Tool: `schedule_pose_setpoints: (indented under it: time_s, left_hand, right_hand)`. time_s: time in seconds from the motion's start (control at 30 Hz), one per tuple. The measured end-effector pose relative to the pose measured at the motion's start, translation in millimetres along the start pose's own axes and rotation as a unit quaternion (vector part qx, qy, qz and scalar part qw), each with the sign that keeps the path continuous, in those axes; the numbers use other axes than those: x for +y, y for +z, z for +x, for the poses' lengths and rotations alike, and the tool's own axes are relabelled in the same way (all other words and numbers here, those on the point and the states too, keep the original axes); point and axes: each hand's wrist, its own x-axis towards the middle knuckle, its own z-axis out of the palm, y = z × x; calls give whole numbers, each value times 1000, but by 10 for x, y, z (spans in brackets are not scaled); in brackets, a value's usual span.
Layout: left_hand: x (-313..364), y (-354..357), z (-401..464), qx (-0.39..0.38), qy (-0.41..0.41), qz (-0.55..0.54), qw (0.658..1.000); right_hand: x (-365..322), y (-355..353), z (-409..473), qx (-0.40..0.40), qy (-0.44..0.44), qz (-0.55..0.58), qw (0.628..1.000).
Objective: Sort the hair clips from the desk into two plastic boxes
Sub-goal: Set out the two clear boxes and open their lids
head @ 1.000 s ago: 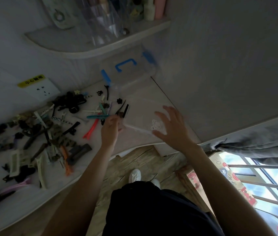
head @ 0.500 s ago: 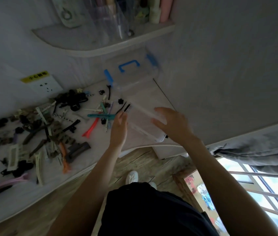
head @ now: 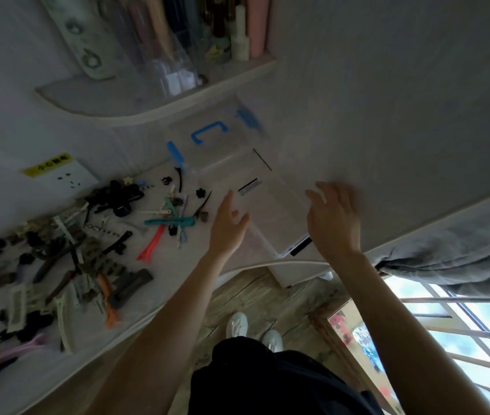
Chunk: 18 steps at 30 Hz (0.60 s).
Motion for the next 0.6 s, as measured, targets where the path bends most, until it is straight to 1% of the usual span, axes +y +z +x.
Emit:
schedule_pose_setpoints:
  time_s: [0.03, 0.1, 0.17, 0.23, 0.27, 0.3, 0.37, 0.43, 0.53, 0.6]
  left_hand:
    - [44, 11, -36, -13, 8, -4, 1000]
    - [77, -49, -77, 8, 21, 0, 1000]
    - [44, -238, -115, 95, 26, 2, 995]
    - [-24, -513, -99, 189, 53, -5, 980]
    - [-38, -673, -82, 213, 46, -19, 976]
    - [-55, -813, -29, 220, 23, -47, 974]
    - [-76, -1065, 100, 208, -41, -63, 975]
    - [-146, -1242, 309, 181, -87, -58, 978]
    - [-149, -1261, 527, 132, -100, -95, 982]
    - [-108, -1235, 659, 127, -93, -123, 980]
  right_hand:
    - [-9, -19, -28, -5, -9, 4, 1000]
    - [-62, -78, -34, -27, -21, 33, 999]
    - [-132, -80, -1, -44, -53, 69, 995]
    - [-247, -10, 116, -63, -107, 109, 986]
    - [-325, 46, 210, -87, -125, 138, 979]
    - [-401, 103, 314, -112, -134, 169, 970]
    - [-554, 244, 520, -164, -139, 212, 953]
    - [-692, 383, 781, -188, -153, 211, 947]
    - [-832, 500, 1089, -215, -157, 184, 946]
    - [-931, 589, 1198, -242, -149, 156, 946]
